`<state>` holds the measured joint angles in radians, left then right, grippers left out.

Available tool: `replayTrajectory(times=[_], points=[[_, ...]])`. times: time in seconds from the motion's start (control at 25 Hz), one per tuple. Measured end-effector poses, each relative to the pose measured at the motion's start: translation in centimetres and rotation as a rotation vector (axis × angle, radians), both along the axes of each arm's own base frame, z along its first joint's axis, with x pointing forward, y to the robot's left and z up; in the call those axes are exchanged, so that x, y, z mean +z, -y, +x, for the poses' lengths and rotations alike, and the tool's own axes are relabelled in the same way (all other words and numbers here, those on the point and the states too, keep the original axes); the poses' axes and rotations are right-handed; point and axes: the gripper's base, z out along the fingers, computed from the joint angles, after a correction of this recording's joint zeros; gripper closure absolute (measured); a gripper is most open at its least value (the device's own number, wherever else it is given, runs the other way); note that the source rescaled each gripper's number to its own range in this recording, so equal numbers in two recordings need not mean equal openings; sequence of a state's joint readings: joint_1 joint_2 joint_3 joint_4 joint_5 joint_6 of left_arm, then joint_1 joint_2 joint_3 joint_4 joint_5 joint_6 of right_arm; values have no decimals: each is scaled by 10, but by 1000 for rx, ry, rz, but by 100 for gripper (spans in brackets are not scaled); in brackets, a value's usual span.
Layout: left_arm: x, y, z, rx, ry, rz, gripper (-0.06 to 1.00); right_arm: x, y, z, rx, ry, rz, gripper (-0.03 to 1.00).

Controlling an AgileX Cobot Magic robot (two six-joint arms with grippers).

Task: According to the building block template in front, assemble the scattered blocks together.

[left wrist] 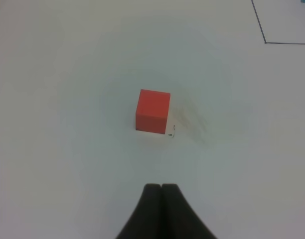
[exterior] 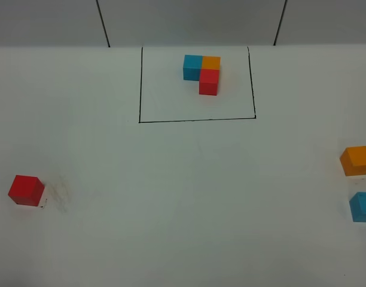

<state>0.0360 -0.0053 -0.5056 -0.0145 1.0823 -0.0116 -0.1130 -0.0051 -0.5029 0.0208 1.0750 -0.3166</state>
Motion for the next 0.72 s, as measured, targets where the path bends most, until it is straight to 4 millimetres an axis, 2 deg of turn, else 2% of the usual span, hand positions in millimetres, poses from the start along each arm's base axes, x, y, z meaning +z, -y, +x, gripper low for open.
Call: replayTrajectory(times=[0.72], points=[[0,0,0,0,0,1,94,0,0,0,0,0,-1,97]])
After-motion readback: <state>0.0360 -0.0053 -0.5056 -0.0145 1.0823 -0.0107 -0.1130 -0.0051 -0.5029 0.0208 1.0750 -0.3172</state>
